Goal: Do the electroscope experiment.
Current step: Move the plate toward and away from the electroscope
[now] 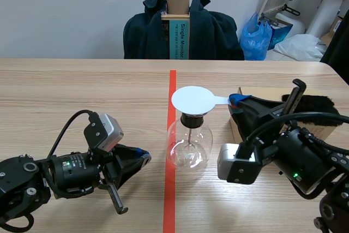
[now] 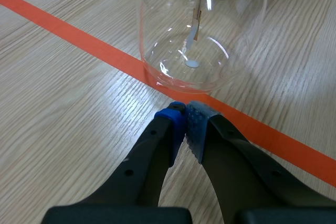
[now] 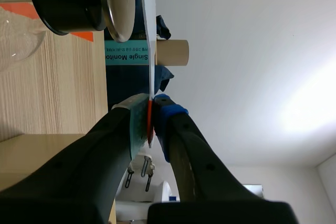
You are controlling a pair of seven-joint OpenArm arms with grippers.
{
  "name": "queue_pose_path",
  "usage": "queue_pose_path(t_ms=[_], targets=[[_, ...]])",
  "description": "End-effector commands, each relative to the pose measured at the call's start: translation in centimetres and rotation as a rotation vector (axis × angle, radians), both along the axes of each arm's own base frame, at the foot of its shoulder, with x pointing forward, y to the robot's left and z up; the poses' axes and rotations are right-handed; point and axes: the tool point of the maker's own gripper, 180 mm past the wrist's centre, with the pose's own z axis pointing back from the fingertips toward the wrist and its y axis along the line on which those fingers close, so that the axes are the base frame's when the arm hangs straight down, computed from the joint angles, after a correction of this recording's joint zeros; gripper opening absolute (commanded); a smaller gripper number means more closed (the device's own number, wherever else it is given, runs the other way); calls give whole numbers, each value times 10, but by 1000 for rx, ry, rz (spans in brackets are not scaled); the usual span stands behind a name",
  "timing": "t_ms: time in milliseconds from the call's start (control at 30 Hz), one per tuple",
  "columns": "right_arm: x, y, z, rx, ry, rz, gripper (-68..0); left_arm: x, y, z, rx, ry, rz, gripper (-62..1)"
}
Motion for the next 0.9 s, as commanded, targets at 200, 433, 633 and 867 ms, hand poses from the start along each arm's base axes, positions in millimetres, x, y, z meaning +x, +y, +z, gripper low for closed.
queue_pose_path(t_ms=[200,433,633,867], targets=[[7,-6,12,-7,-43,-11,-667,6,-4,12,-40,-30,7,-588],[7,-6,12,-7,-43,-11,-667,6,-4,12,-40,-30,7,-588],[9,-9,12,-7,-43,-33,-667,6,-4,12,-40,-30,7,-588],[18,-24,11,-8,-39,-134,-667,6,-4,12,-40,-31,7,-588]])
